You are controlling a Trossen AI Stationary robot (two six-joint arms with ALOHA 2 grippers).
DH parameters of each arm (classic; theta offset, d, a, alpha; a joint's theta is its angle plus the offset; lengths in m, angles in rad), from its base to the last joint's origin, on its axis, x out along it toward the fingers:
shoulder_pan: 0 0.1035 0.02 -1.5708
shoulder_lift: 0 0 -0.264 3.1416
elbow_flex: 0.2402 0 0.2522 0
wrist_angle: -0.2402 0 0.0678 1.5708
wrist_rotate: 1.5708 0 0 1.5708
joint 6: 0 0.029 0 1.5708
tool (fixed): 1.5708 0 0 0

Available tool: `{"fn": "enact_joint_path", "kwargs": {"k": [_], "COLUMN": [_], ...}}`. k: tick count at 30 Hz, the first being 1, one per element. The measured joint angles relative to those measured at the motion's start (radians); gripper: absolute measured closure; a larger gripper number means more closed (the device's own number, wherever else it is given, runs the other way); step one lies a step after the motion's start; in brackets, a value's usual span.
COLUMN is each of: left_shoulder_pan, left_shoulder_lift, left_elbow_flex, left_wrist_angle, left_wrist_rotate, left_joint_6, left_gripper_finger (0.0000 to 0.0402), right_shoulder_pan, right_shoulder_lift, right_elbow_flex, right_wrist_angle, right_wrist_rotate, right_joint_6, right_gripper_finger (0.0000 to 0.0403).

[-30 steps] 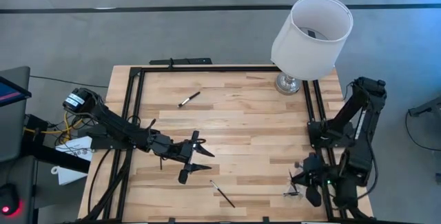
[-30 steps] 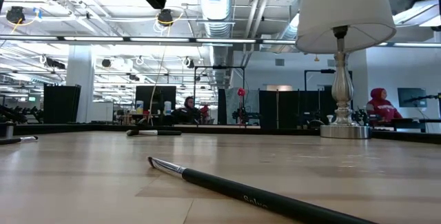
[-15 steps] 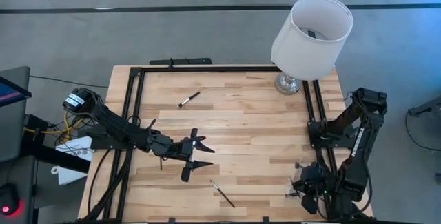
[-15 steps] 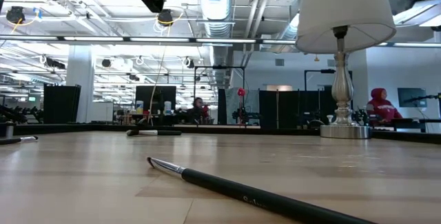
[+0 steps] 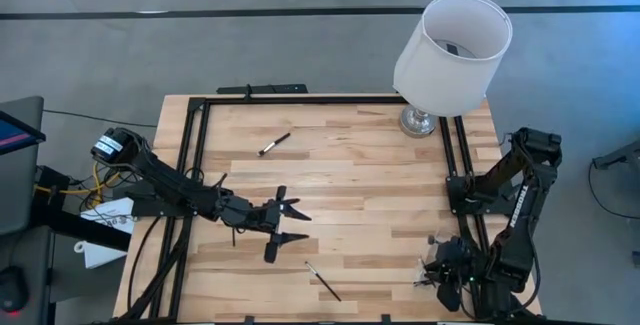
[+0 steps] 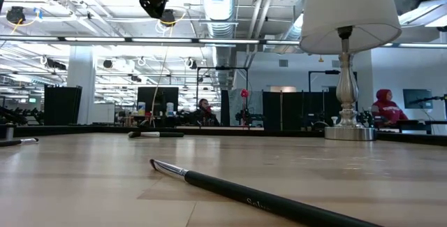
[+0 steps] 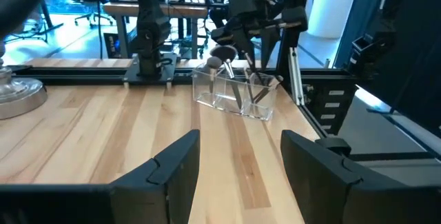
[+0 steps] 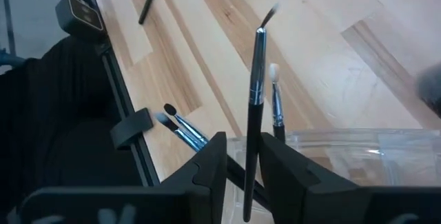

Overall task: Pick & Place Makeup Brushes
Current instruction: Put the black liner brush into the transparent organizer

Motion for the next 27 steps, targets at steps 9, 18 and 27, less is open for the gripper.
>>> {"fn": "enact_joint_path", "kwargs": {"k": [9, 18, 27], "left_shoulder_pan": [0.000, 0.000, 0.000], "left_shoulder_lift": [0.000, 0.000, 0.000], "left_elbow_flex": [0.000, 0.000, 0.000], "left_wrist_angle": [-0.001, -0.004, -0.010], "left_wrist_rotate": [-0.017, -0.016, -0.017], "left_joint_6": [-0.005, -0.005, -0.005], "left_gripper_finger": [0.0202, 0.0202, 0.0202], "right_shoulder_pan": [0.000, -0.022, -0.039], "right_shoulder_lift": [0.000, 0.000, 0.002], "right_elbow_flex": [0.000, 0.000, 0.000], "right_wrist_angle": [0.037, 0.036, 0.043], "right_wrist_rotate": [0.000, 0.000, -0.009], "right_joint_6": [-0.006, -0.026, -0.043], "right_gripper_finger": [0.0321, 0.0320, 0.0320]}}
